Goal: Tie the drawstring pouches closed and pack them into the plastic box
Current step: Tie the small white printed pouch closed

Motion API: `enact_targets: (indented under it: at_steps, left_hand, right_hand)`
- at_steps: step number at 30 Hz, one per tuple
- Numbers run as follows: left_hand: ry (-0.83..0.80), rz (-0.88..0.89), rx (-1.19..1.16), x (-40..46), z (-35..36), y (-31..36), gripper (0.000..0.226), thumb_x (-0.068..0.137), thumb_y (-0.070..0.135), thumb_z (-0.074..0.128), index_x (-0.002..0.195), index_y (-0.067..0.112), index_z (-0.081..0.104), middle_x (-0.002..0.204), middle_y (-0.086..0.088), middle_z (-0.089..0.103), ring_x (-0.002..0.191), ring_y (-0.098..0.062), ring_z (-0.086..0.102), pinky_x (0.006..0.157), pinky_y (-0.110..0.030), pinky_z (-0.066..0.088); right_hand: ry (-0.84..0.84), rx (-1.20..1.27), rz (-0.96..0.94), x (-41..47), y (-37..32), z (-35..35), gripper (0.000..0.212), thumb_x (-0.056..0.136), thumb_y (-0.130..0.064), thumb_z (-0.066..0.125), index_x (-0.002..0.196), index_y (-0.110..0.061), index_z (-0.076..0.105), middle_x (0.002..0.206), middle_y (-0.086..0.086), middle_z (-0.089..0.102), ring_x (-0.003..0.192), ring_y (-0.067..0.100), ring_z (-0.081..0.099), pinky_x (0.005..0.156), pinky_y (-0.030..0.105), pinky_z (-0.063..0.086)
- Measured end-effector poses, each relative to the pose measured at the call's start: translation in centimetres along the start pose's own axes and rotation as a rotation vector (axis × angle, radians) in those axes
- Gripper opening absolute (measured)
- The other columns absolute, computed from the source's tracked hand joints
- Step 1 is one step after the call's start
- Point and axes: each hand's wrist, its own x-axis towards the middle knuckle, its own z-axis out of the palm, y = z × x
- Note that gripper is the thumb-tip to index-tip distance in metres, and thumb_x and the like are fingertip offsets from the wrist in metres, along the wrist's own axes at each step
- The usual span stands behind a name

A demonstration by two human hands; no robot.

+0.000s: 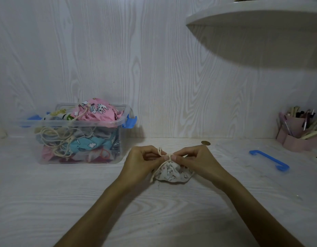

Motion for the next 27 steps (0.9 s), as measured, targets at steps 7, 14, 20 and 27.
enact_targets:
  at_steps: [7, 14, 20, 27]
  left_hand:
    - [-0.208, -0.091, -0.158, -0.8, 1.0, 0.7, 0.009, 0.09, -0.008, 0.05, 0.096, -0.014, 0.054, 0.072, -0.015, 0.063, 0.06, -0.001, 0.065, 0.056, -0.01, 0.048]
    - [-0.17, -0.068, -0.172, -0.3, 1.3, 0.8, 0.009, 0.089, -0.009, 0.052, 0.094, -0.016, 0.056, 0.059, 0.001, 0.062, 0.052, 0.004, 0.06, 0.05, -0.007, 0.044]
    - [-0.153, -0.079, -0.173, -0.2, 0.6, 0.4, 0.004, 0.092, -0.001, 0.051, 0.093, -0.005, 0.052, 0.066, 0.002, 0.07, 0.067, -0.003, 0.068, 0.057, -0.014, 0.05]
    - [-0.208, -0.083, -0.125, -0.5, 0.5, 0.4, 0.011, 0.094, 0.013, 0.053, 0.093, 0.002, 0.05, 0.082, -0.017, 0.069, 0.076, -0.021, 0.069, 0.062, -0.027, 0.054]
  right_hand:
    - [0.291, -0.76, -0.375, 0.2, 1.1, 1.2, 0.015, 0.07, -0.026, 0.069, 0.069, -0.026, 0.054, 0.069, -0.01, 0.061, 0.064, 0.007, 0.058, 0.069, 0.02, 0.039]
    - [0.514, -0.814, -0.387, 0.7, 1.5, 1.6, 0.017, 0.075, -0.014, 0.07, 0.085, -0.019, 0.058, 0.061, -0.01, 0.056, 0.046, 0.003, 0.042, 0.047, 0.012, 0.03]
    - [0.107, 0.061, 0.099, 0.8, 0.4, 1.1, 0.024, 0.091, -0.023, 0.055, 0.078, -0.02, 0.074, 0.087, 0.007, 0.073, 0.085, 0.017, 0.068, 0.08, 0.033, 0.053]
    - [0.145, -0.019, 0.148, 1.2, 0.7, 0.4, 0.031, 0.083, -0.014, 0.055, 0.054, -0.012, 0.046, 0.057, 0.006, 0.045, 0.053, 0.011, 0.043, 0.056, 0.021, 0.034]
